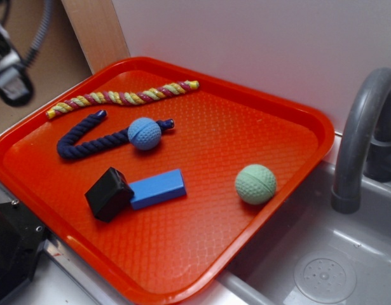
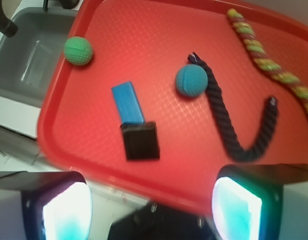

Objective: Grab the black box.

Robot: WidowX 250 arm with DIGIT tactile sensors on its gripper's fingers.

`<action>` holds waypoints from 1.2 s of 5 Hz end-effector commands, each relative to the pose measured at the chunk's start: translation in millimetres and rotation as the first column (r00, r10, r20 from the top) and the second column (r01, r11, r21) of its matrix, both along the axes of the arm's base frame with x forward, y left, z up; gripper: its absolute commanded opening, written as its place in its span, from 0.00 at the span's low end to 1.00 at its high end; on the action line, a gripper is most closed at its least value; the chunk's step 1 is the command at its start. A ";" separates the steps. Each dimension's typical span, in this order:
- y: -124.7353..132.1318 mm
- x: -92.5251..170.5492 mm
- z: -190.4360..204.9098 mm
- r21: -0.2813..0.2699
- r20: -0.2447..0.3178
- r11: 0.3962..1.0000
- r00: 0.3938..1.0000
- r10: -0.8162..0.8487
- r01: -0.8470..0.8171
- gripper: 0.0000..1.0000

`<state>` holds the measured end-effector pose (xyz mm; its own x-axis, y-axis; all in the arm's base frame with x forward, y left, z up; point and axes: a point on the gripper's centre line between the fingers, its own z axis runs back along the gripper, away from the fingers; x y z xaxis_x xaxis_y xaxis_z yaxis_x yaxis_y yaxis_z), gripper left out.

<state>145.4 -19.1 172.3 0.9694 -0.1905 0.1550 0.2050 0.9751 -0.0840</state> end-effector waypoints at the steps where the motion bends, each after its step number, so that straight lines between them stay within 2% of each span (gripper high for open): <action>1: -10.2 4.3 -54.5 0.038 -0.037 0.999 0.999 -0.022 0.023 1.00; 2: -24.6 -13.3 -74.6 0.070 -0.096 0.997 0.995 -0.030 0.037 1.00; 3: -35.6 -20.6 -80.6 0.065 -0.091 0.997 0.995 -0.037 0.043 1.00; 4: -35.6 -8.1 -94.7 0.133 -0.097 0.991 0.995 -0.016 0.029 1.00; 5: -25.3 2.9 -113.0 0.183 -0.126 0.983 0.992 -0.009 0.032 1.00; 6: -33.4 13.7 -148.2 0.105 -0.179 0.993 0.983 -0.040 0.059 1.00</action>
